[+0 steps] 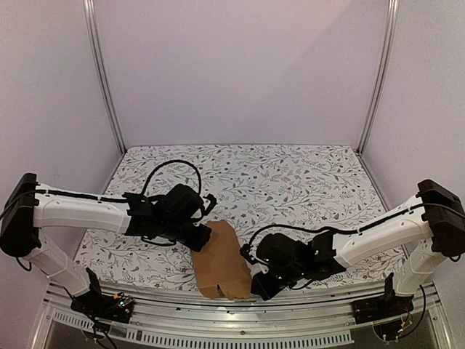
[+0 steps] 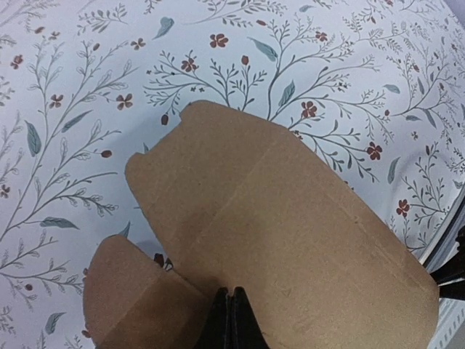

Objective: Fold the paper box

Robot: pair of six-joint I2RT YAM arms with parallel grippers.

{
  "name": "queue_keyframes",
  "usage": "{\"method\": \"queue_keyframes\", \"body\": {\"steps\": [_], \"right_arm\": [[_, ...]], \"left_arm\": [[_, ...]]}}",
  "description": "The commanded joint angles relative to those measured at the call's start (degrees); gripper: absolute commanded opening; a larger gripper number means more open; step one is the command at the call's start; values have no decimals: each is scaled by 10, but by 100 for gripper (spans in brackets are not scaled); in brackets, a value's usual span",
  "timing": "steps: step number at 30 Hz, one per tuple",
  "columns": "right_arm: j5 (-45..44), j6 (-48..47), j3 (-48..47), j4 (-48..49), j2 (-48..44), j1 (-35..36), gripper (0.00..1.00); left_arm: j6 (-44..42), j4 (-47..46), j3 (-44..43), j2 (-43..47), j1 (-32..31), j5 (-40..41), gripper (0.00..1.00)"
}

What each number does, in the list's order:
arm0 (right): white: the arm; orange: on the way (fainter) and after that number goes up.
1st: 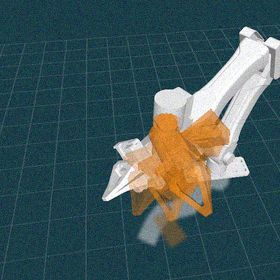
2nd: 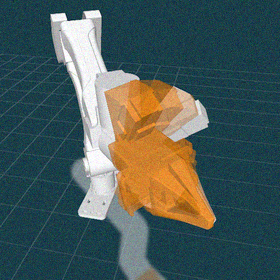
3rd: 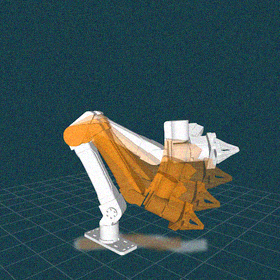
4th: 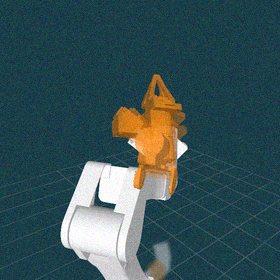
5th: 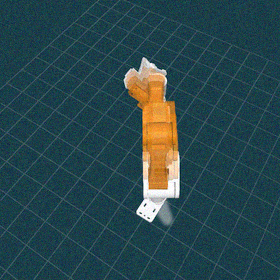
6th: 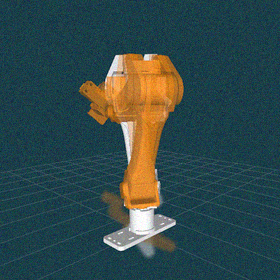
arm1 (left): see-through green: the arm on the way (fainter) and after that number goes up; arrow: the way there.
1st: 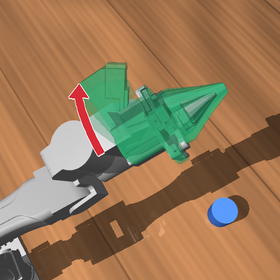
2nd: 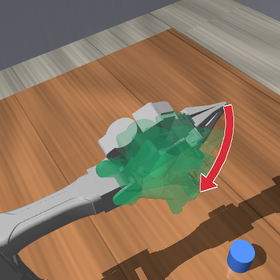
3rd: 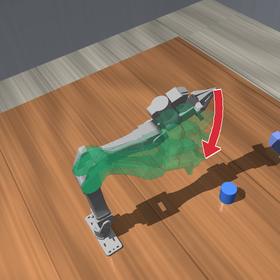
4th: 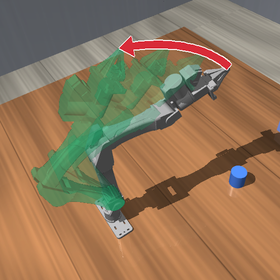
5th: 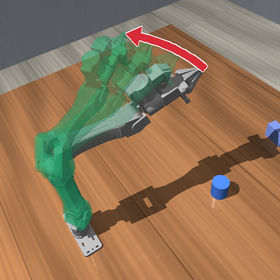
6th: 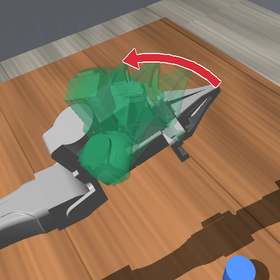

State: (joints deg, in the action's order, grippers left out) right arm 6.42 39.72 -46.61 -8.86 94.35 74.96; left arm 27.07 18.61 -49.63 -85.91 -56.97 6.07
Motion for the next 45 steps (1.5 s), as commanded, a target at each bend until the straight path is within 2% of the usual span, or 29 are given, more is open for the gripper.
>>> {"method": "queue_keyframes", "body": {"steps": [1, 17, 29, 33, 36, 39, 45], "right_arm": [[-45, 10, -25, 23, 13, -17, 7], [-21, 14, -96, 83, 87, -126, 7], [39, -34, -131, 77, 122, -226, 8], [28, -67, -125, 39, 100, -238, 13], [25, -98, -112, 18, 63, -238, 21], [30, -114, -85, 14, 22, -238, 28], [28, -137, -39, 13, -54, -218, 36]], "left_arm": [[19, 15, 28, 29, 6, 17, 0], [39, 23, 61, 74, 6, 34, 0], [72, -9, 38, 61, 30, 14, 0], [91, -30, 32, 62, 34, -2, 0], [88, -17, 22, 69, 34, 10, 5], [75, 8, 8, 89, 34, 36, 20], [32, 88, -26, 144, 35, 125, 43]]}}
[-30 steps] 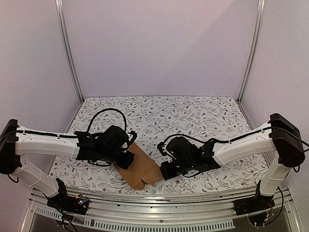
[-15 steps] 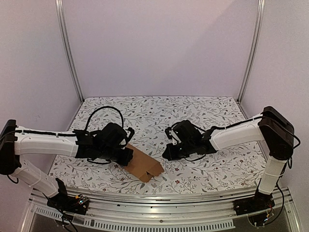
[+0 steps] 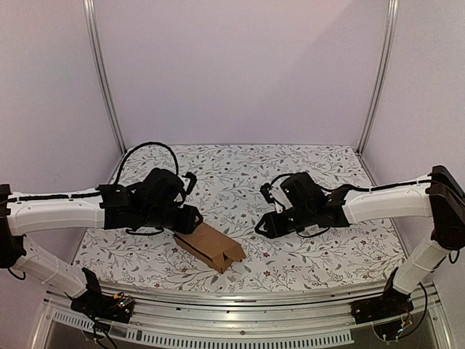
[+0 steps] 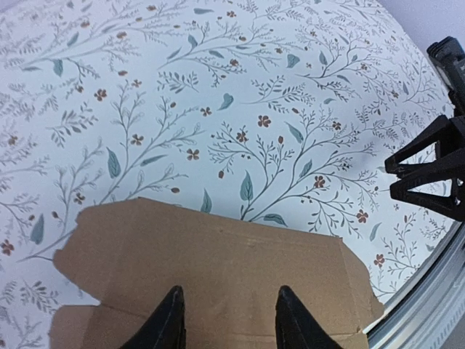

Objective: Fold the paper box

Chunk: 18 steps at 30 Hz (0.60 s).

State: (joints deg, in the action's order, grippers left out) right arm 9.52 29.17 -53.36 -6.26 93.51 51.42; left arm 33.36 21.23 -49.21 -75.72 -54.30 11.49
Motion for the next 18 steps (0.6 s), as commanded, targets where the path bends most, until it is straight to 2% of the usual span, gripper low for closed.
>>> {"method": "queue_keyframes", "body": {"steps": [1, 6, 9, 14, 15, 16, 18], "right_arm": [[-9, -36, 34, -16, -56, 25, 39], [-47, -64, 53, -22, -93, 66, 53], [-56, -87, 58, -30, -112, 89, 60], [-88, -168, 54, -47, -128, 139, 70], [-108, -182, 54, -45, -130, 151, 76], [-123, -203, 57, -38, -133, 161, 95], [-146, -246, 62, -25, -132, 178, 99]], "left_arm": [[-37, 74, -36, 55, 9, 86, 47], [-66, 129, -35, 135, 14, 157, 72], [-79, 162, -16, 181, 19, 172, 84], [-19, 177, 30, 254, 26, 182, 99], [-9, 175, 39, 273, 28, 179, 99], [-2, 172, 49, 285, 29, 177, 100], [4, 162, 63, 308, 29, 171, 100]]}}
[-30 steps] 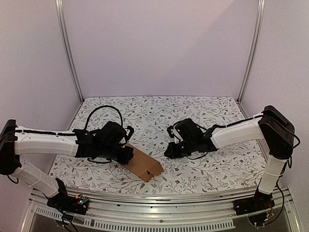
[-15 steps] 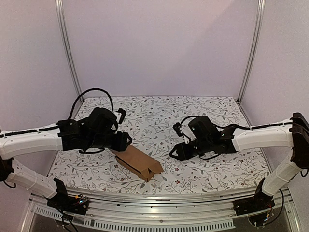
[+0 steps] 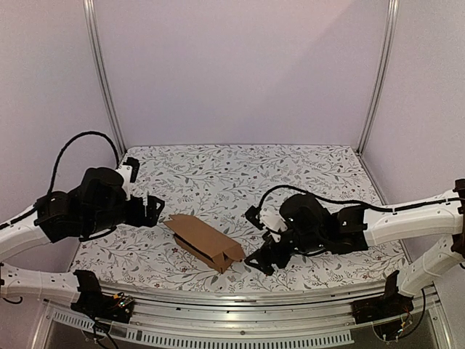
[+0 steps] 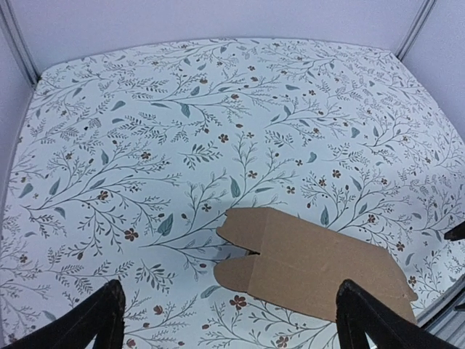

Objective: Fold the paper box

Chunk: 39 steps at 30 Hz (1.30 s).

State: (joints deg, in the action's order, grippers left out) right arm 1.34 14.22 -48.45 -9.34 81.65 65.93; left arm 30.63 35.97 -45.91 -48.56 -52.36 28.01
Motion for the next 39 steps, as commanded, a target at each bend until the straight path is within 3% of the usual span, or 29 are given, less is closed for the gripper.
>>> {"method": "queue_keyframes", "body": {"steps": [1, 6, 13, 19, 28, 39], "right_arm": [[-77, -116, 9, 7, -10, 40, 99], [-141, -174, -13, 20, 18, 60, 99], [-281, -155, -44, 55, 78, 60, 99], [-174, -146, -66, 49, 125, 62, 99], [-258, -166, -34, 53, 107, 121, 98], [-280, -170, -34, 65, 78, 174, 86]], "left_arm": [[31, 12, 35, 45, 10, 4, 100], [31, 12, 35, 61, 11, 7, 100], [27, -5, 43, 56, 11, 4, 99], [21, -10, 46, 57, 12, 6, 100], [15, -13, 51, 63, 15, 10, 99], [10, -21, 50, 60, 17, 6, 99]]}}
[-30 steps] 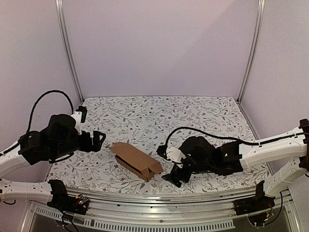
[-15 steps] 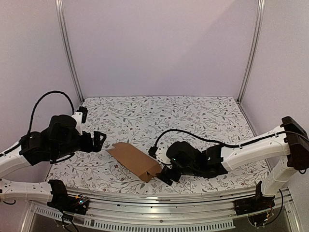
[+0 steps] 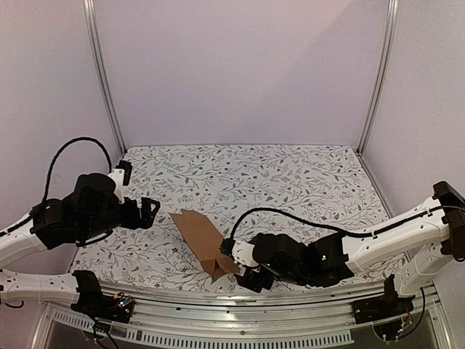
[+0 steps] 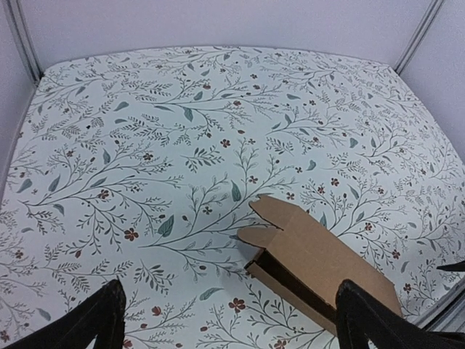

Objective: Fold the paper box

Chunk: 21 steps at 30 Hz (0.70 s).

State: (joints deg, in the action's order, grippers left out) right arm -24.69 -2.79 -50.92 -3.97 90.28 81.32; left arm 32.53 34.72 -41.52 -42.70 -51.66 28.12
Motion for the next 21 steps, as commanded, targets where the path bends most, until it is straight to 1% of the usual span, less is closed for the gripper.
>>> {"method": "queue_keyframes", "body": {"steps": [1, 4, 6, 9, 13, 18, 21], "right_arm": [[-24, 1, -15, 12, -5, 24, 84], [-21, 5, -28, 23, 8, 30, 77], [-13, 7, -38, 29, 17, 31, 70], [-13, 7, -53, 31, 36, 37, 65], [-13, 9, -67, 34, 57, 43, 62], [-25, 11, -74, 34, 77, 46, 56], [-45, 11, -77, 34, 87, 50, 53]], "left_arm": [[-9, -9, 6, 1, 10, 3, 99], [-10, -12, 6, 2, 10, 0, 99], [-11, -11, 5, 3, 10, 0, 99], [-11, -10, 5, 4, 11, 0, 99], [-11, -6, 6, 9, 11, 0, 98], [-10, -5, 8, 16, 11, 0, 98], [-10, -3, 9, 19, 11, 1, 98]]}}
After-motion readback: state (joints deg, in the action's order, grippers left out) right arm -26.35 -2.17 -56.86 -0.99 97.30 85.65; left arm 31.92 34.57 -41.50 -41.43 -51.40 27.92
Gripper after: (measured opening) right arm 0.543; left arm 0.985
